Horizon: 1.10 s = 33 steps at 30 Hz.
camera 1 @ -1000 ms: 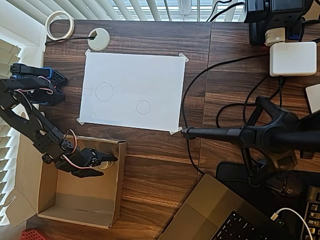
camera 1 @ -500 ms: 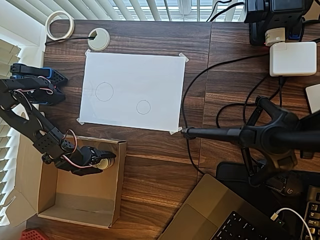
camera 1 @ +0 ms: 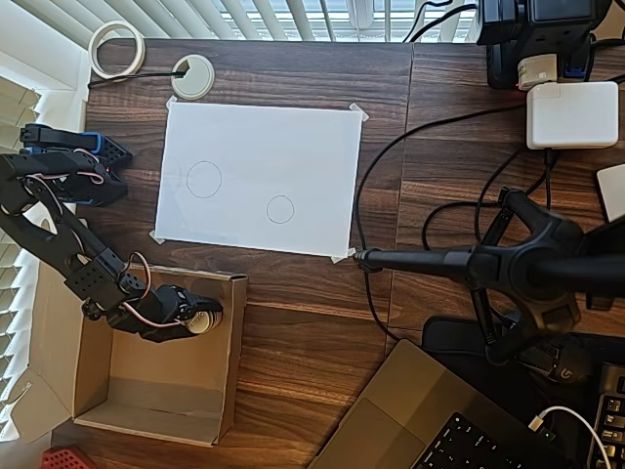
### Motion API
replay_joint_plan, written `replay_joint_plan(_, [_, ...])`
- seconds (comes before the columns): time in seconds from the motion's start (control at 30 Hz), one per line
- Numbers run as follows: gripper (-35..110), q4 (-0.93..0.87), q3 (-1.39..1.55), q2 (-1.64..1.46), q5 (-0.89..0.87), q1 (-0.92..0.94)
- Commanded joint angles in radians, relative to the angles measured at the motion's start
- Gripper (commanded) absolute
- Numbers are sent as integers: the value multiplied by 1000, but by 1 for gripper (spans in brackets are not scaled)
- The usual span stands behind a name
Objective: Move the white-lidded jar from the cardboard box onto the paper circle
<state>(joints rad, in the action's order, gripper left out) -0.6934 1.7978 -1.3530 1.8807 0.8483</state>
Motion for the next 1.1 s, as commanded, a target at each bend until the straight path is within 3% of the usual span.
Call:
replay_joint_plan(0.0, [2, -14, -35, -75, 58, 2])
replay_joint_plan(0.43, [1, -18, 51, -365, 75, -23])
replay_joint_plan(0.77, [1, -98, -67, -552, 109, -77])
replay_joint_plan(1.07, [1, -132, -74, -735, 29, -295])
